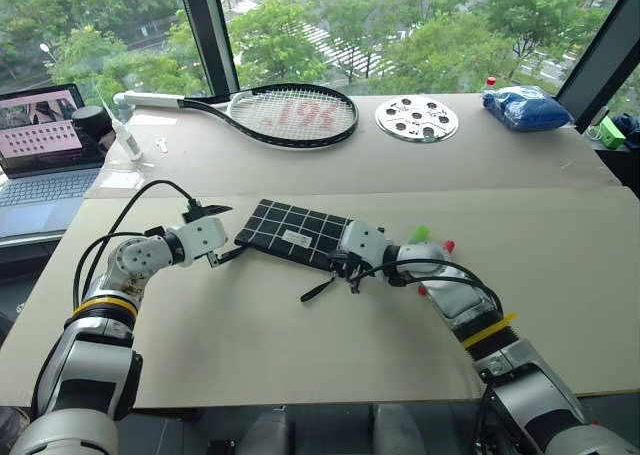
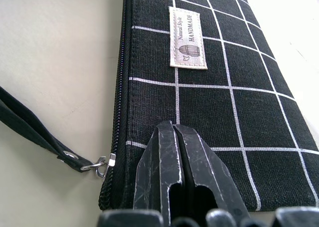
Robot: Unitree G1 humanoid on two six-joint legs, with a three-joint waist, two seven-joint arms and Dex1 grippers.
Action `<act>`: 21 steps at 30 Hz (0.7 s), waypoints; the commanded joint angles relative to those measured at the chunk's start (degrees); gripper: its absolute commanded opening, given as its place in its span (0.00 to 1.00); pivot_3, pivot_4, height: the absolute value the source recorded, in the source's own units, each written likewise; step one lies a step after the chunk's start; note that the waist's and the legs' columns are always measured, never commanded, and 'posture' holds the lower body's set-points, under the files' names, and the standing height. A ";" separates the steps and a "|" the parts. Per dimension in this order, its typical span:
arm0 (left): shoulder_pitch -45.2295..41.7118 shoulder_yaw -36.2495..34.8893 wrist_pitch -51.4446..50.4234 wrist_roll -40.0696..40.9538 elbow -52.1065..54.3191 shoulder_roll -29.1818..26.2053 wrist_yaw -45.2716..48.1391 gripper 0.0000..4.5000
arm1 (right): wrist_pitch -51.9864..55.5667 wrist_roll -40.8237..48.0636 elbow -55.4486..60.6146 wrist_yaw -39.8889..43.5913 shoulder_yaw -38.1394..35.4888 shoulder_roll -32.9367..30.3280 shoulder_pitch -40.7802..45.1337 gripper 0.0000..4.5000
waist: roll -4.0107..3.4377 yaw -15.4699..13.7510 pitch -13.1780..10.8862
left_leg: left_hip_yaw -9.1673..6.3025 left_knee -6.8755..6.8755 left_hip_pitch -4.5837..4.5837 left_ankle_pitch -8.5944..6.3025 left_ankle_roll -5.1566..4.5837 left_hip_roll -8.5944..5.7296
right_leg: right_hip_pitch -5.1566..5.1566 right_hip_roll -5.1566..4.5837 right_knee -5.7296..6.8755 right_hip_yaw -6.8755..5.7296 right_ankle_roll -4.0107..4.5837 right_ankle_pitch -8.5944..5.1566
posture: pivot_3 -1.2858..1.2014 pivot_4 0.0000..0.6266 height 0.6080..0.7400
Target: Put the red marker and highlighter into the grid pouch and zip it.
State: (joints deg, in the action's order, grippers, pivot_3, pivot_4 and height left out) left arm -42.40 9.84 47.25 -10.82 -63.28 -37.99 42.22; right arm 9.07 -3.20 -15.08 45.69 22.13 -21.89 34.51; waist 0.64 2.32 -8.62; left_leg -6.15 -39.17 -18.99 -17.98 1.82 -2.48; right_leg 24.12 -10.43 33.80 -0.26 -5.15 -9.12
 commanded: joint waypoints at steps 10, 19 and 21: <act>-0.04 4.09 11.52 -5.95 -5.84 -0.18 -0.53 1.00 | 1.10 -0.16 1.75 1.01 -1.03 0.26 -0.71 0.01 | 0.00 0.05 0.00 | 0.00 0.00 -0.06 -0.02 -0.03 0.00 | 0.01 0.01 -0.13 0.00 0.00 0.00 | 0.52 0.24 1.00; 0.04 2.68 11.91 -3.72 -6.97 0.70 1.80 0.88 | 1.58 -0.11 2.41 0.68 -1.49 0.10 -1.21 0.00 | 0.00 0.14 0.00 | 0.00 0.01 -0.06 -0.03 -0.06 0.00 | 0.02 0.01 -0.13 0.00 -0.01 -0.01 | 0.52 0.24 1.00; 0.15 2.21 11.53 -2.79 -7.06 0.97 3.30 0.79 | 1.62 -0.11 2.40 0.65 -1.65 0.01 -1.18 0.00 | 0.00 0.12 0.00 | 0.00 0.01 -0.07 -0.03 -0.06 0.00 | 0.03 0.01 -0.13 0.00 -0.01 -0.01 | 0.52 0.24 1.00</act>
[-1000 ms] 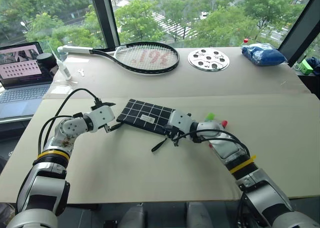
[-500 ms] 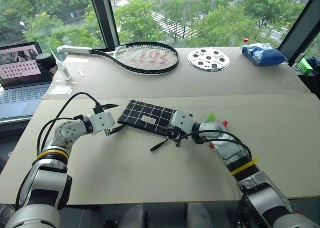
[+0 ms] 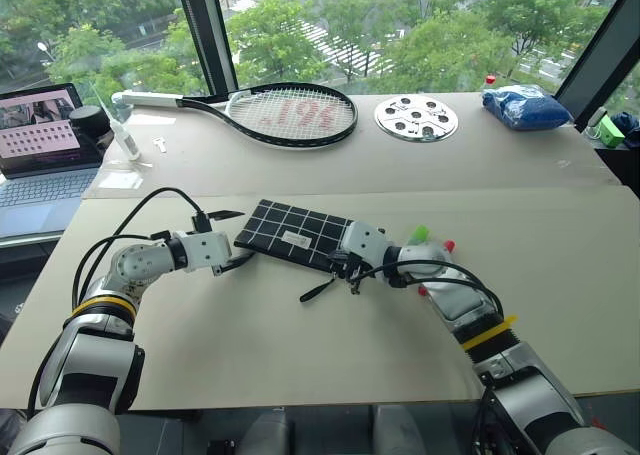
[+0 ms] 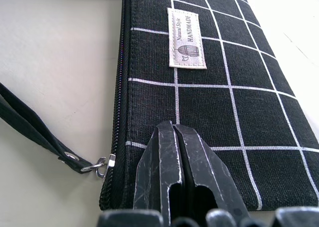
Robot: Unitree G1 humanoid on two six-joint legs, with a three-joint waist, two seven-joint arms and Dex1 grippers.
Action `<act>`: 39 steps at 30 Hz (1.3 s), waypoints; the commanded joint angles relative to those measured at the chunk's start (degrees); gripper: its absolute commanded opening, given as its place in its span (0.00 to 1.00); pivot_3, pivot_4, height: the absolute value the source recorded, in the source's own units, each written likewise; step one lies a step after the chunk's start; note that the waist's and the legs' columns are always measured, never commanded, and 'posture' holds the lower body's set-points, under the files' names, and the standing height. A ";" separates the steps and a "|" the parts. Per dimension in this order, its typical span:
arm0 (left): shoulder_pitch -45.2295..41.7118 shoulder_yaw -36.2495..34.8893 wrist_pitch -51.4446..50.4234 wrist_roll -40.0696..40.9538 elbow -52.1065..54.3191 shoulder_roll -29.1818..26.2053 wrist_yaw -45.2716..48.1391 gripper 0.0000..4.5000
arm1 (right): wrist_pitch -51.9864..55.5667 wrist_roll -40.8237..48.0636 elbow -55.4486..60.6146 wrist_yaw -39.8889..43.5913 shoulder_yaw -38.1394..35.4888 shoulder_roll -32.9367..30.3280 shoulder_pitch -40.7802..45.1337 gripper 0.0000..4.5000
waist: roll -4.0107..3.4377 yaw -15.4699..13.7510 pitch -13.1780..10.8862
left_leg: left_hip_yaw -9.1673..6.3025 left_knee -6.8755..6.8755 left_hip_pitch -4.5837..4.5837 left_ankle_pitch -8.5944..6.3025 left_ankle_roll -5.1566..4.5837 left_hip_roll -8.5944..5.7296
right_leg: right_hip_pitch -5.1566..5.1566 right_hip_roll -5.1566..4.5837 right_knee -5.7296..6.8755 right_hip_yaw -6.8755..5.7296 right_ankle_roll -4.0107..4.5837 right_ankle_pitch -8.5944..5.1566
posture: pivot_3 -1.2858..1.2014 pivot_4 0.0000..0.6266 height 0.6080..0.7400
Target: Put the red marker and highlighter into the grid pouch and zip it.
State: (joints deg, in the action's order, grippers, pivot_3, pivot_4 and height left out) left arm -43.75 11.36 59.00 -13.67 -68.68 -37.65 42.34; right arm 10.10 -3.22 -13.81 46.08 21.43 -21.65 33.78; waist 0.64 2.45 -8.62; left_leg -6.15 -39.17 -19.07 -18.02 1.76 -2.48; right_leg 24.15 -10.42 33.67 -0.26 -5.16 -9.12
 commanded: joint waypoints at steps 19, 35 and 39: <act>6.29 -9.52 -13.52 14.46 4.00 2.42 17.33 0.01 | 3.87 6.33 2.82 2.14 -6.34 1.08 1.58 0.00 | 0.00 0.39 0.00 | 0.00 0.00 -0.07 -0.02 -0.04 0.01 | 0.11 0.01 -0.01 0.00 0.00 0.00 | 0.52 0.24 1.00; 28.77 -15.47 -65.01 29.13 61.24 0.98 9.90 0.00 | 27.09 23.58 9.85 -1.03 -29.93 -9.20 8.41 0.94 | -0.14 1.37 -0.20 | -0.04 0.10 -0.33 -0.14 -0.20 0.05 | 0.46 0.01 -0.02 0.00 0.01 0.00 | 0.52 0.24 1.00; 29.16 -18.25 -81.20 32.98 72.49 2.00 1.78 0.00 | 34.08 31.24 21.59 3.00 -33.26 -14.72 0.65 0.99 | -0.09 0.78 -0.24 | -0.05 0.12 -0.43 -0.16 -0.23 0.06 | 0.52 0.02 -0.05 -0.01 0.00 -0.01 | 0.52 0.24 1.00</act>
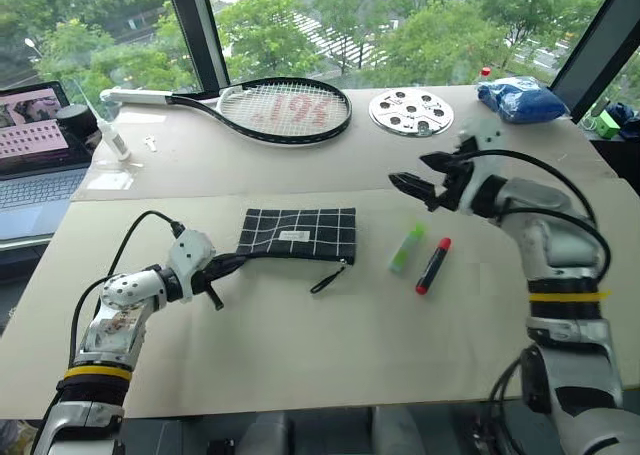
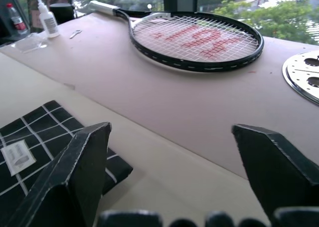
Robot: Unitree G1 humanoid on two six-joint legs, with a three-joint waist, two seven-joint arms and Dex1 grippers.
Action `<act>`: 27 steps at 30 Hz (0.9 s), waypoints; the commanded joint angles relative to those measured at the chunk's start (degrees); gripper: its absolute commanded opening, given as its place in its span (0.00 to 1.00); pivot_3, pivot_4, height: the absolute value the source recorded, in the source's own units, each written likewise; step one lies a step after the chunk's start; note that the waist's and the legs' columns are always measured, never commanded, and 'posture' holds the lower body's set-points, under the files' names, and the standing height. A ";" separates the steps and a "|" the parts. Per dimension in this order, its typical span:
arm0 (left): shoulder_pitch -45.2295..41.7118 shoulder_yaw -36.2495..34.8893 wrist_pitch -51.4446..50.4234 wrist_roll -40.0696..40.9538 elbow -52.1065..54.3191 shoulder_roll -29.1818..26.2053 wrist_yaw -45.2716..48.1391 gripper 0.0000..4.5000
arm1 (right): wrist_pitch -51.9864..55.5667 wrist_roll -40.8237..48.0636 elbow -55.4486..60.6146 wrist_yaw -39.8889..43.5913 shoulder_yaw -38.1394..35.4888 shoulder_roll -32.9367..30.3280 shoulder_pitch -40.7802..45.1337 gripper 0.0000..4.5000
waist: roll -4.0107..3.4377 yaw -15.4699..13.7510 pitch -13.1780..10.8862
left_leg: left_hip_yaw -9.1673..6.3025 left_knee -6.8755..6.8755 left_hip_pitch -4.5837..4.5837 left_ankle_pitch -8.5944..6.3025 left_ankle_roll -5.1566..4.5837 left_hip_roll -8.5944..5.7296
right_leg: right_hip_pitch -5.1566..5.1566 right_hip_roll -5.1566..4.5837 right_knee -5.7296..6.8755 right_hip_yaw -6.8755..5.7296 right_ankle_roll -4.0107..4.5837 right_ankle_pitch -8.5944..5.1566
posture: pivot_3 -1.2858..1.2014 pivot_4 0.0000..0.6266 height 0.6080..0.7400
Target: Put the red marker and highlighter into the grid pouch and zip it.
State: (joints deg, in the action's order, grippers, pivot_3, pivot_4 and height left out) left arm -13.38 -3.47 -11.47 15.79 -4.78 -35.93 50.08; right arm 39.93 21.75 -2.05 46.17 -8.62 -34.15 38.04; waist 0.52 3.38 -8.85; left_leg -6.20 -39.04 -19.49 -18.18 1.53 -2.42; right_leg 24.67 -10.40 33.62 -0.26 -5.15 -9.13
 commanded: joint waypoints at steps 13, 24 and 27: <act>-10.68 -3.53 -33.80 6.84 16.76 3.92 -19.17 0.00 | 7.83 6.69 14.85 -9.76 2.99 7.71 -10.31 0.99 | 0.12 -0.77 -0.07 | 0.05 -0.09 0.17 0.03 0.05 0.01 | -0.30 0.03 -0.14 0.01 0.02 0.01 | 0.52 0.24 1.00; -10.24 -1.36 -36.64 7.56 19.41 6.17 -20.61 0.00 | -0.37 -3.46 2.93 -17.35 11.53 16.10 -5.40 0.99 | 0.13 -0.90 -0.07 | 0.06 -0.03 0.09 0.28 0.51 0.00 | -0.30 0.04 -0.45 0.01 0.08 0.05 | 0.52 0.24 1.00; -9.40 -0.18 -36.29 6.98 20.10 6.74 -20.80 0.00 | -1.33 -4.14 0.89 -18.47 12.29 19.14 -3.45 0.99 | 0.12 -0.83 -0.08 | 0.06 -0.02 0.09 0.29 0.52 0.00 | -0.30 0.04 -0.44 0.01 0.08 0.05 | 0.52 0.24 1.00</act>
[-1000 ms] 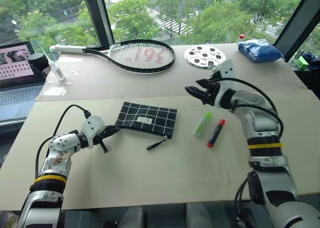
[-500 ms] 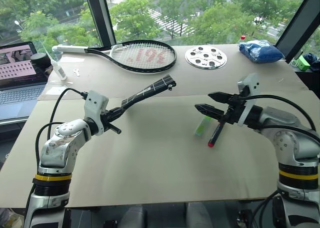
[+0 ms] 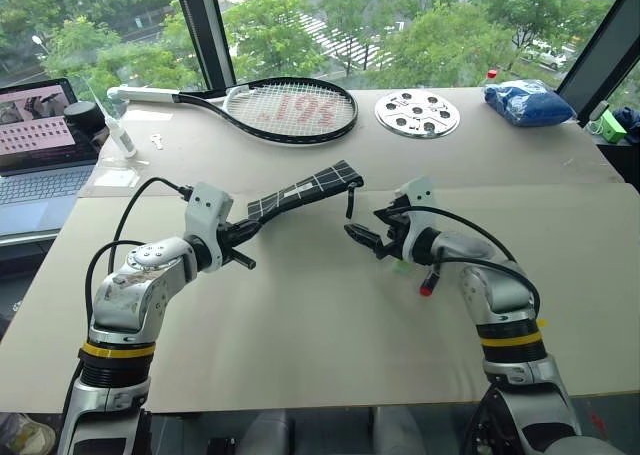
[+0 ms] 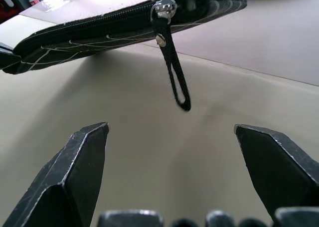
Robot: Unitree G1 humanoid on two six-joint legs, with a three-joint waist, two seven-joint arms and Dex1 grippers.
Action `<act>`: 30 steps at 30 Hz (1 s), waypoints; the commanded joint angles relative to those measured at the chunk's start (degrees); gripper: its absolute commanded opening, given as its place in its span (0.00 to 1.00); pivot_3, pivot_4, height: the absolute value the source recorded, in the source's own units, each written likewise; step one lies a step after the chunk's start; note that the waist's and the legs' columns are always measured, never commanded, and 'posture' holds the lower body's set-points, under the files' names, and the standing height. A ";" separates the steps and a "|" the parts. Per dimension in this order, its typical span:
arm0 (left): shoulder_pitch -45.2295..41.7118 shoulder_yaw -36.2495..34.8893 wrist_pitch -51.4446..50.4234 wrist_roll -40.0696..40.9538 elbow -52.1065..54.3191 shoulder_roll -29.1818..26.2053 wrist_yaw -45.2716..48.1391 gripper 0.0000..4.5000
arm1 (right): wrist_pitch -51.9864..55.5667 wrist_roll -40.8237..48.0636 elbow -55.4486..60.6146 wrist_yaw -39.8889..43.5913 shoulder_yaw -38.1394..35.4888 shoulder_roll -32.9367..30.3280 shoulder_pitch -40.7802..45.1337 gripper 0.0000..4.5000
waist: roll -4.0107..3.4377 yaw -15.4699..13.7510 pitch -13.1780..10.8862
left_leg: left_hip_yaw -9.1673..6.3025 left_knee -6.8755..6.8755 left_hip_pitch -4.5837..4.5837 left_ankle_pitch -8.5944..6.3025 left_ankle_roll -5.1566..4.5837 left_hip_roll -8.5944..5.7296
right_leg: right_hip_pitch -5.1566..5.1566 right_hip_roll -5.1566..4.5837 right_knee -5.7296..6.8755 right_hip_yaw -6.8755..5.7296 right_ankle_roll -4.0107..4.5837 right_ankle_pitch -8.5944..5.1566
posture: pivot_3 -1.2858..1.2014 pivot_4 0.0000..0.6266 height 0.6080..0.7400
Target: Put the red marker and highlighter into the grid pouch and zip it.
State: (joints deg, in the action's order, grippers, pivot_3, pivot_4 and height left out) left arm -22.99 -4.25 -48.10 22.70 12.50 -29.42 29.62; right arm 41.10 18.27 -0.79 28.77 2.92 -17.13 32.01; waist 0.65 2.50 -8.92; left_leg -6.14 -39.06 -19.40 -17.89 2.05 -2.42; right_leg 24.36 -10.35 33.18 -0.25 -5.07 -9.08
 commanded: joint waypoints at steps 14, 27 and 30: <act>0.93 1.05 -0.64 0.41 4.19 1.46 -1.89 0.00 | -9.42 -3.99 -7.55 -0.22 1.08 4.42 6.42 0.51 | 0.00 0.13 0.00 | 0.00 0.04 0.00 0.01 0.03 0.00 | 0.02 0.00 0.00 0.00 0.00 0.00 | 0.52 0.24 1.00; 0.84 1.17 -0.14 0.26 3.63 2.10 -2.58 0.00 | -10.81 -10.46 -7.67 0.75 8.74 6.29 9.71 0.01 | 0.00 0.27 0.00 | 0.00 0.04 0.00 0.02 0.04 0.00 | 0.03 0.01 0.00 0.00 0.00 0.00 | 0.52 0.24 1.00; 0.55 1.39 -0.01 0.26 3.33 2.13 -2.36 0.00 | -12.22 -12.06 -10.35 0.58 9.70 7.58 12.28 0.01 | -0.01 0.28 0.00 | -0.01 0.04 0.00 0.03 0.05 0.00 | 0.04 0.01 0.01 0.00 0.00 0.00 | 0.52 0.24 1.00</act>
State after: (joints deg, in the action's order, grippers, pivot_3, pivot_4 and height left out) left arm -21.85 -2.53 -48.98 22.58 14.30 -27.37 26.90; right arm 31.67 7.28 -11.01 29.32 11.63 -10.36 41.97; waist 0.64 2.78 -8.92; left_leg -6.15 -39.02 -19.40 -17.86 2.10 -2.42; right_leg 24.41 -10.35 33.19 -0.25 -5.07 -9.07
